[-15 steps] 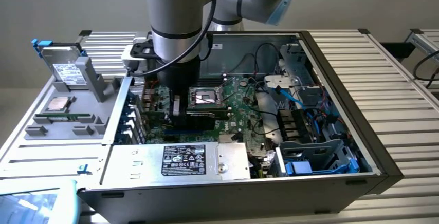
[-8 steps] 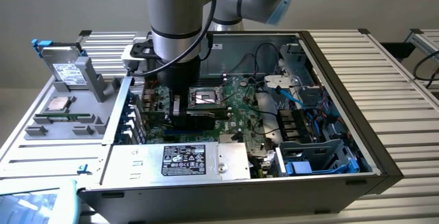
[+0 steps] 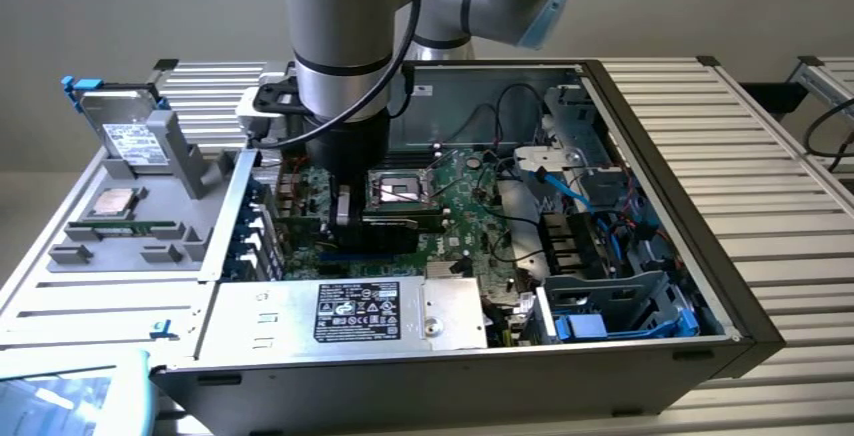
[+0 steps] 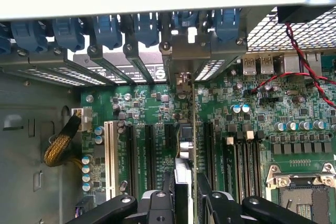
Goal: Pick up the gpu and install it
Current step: 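Press down on the gpu until it lock into place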
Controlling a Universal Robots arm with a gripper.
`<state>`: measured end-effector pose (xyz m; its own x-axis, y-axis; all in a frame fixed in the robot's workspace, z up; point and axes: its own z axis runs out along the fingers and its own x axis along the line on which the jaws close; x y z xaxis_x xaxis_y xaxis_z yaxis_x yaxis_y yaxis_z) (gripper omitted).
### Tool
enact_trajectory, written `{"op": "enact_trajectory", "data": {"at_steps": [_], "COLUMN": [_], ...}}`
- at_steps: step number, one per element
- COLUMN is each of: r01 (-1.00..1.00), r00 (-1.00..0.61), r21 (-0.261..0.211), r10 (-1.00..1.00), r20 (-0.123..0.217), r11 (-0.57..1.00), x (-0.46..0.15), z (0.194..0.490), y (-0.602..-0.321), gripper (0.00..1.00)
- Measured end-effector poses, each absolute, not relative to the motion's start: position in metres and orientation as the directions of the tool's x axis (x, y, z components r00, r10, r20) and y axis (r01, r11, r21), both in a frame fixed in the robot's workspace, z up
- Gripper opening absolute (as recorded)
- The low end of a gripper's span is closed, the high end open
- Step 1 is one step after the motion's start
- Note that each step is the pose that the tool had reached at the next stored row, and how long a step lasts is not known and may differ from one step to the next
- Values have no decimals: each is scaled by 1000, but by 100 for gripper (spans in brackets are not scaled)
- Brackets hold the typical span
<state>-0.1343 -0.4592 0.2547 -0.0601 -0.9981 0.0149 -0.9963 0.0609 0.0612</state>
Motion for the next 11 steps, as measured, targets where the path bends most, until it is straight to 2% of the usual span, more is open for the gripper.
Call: {"op": "enact_trajectory", "data": {"at_steps": [11], "r01": [-996], "r00": [-60], "r21": [61], "r10": [-998], "r20": [15], "r11": [61], "x": [-134], "z": [255], "y": [-459], "gripper": [28]}}
